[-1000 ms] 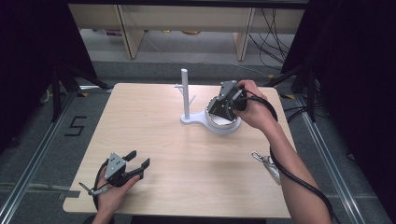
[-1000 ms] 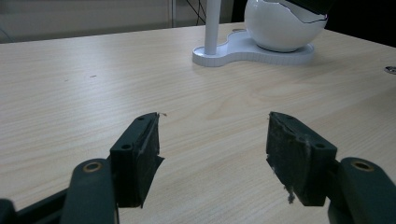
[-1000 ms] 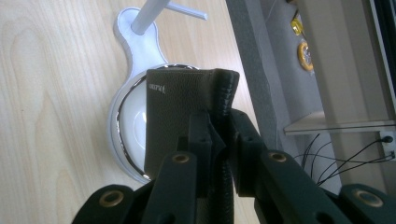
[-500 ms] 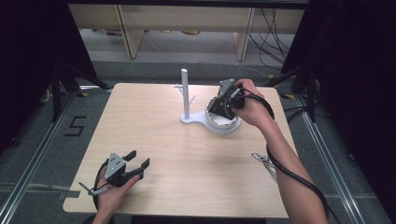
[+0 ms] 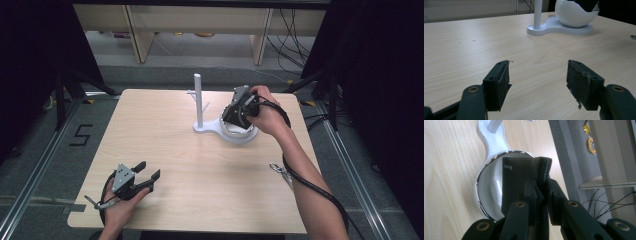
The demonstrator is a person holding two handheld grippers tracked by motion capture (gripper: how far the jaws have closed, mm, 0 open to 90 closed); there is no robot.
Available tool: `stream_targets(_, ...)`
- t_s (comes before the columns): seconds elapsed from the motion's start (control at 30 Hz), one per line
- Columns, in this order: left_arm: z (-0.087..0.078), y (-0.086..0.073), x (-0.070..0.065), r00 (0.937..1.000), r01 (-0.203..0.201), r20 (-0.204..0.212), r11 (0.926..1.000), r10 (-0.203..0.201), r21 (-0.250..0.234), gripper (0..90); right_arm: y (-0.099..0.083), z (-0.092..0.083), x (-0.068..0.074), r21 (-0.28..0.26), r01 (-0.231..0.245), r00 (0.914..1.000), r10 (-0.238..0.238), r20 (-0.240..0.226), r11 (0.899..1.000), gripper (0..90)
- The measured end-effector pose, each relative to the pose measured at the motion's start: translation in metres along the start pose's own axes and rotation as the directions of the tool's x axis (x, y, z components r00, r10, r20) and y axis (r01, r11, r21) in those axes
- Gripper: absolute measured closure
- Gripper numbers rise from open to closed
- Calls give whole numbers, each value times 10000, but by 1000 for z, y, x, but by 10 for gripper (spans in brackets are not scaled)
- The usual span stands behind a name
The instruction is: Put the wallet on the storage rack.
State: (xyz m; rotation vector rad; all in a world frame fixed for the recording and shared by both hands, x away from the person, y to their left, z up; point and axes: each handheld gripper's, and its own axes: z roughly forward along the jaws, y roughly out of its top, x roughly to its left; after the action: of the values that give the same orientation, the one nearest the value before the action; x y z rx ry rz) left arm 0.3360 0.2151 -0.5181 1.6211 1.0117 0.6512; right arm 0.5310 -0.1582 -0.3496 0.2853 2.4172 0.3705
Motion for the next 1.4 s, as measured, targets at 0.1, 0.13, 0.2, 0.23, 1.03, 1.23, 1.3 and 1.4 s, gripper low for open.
stream_targets(0.1,0,0,0,10000,-3,3,10000,3,-11,343,1,4,2,113,67,10000,-67,-48,9999,806)
stream_targets(0.13,0,0,0,10000,-8,8,10000,8,-24,343,1,4,2,113,67,10000,-67,-48,9999,806)
stream_targets(0.2,0,0,0,10000,3,7,10000,-3,-29,343,0,8,1,23,340,9992,-340,-187,9994,802)
stream_targets(0.23,0,0,0,10000,1,8,10000,-1,-25,343,1,9,4,180,9,9995,-3,-321,9998,797)
stream_targets(1.03,1,0,-3,10000,-3,65,10000,3,22,343,-70,-23,-6,413,-4304,9025,4306,29,9017,729)
stream_targets(1.23,4,0,-5,9999,-51,92,10000,50,67,343,-114,-28,12,1662,-5324,8323,5491,-761,8300,837)
stream_targets(1.3,4,1,-6,9999,-54,105,9999,53,102,343,-127,-26,20,1944,-5502,8145,5732,-896,8121,842)
stream_targets(1.4,6,0,-6,9999,-31,169,10000,31,-7,343,-141,-26,30,2323,-5759,7886,6075,-950,7838,833)
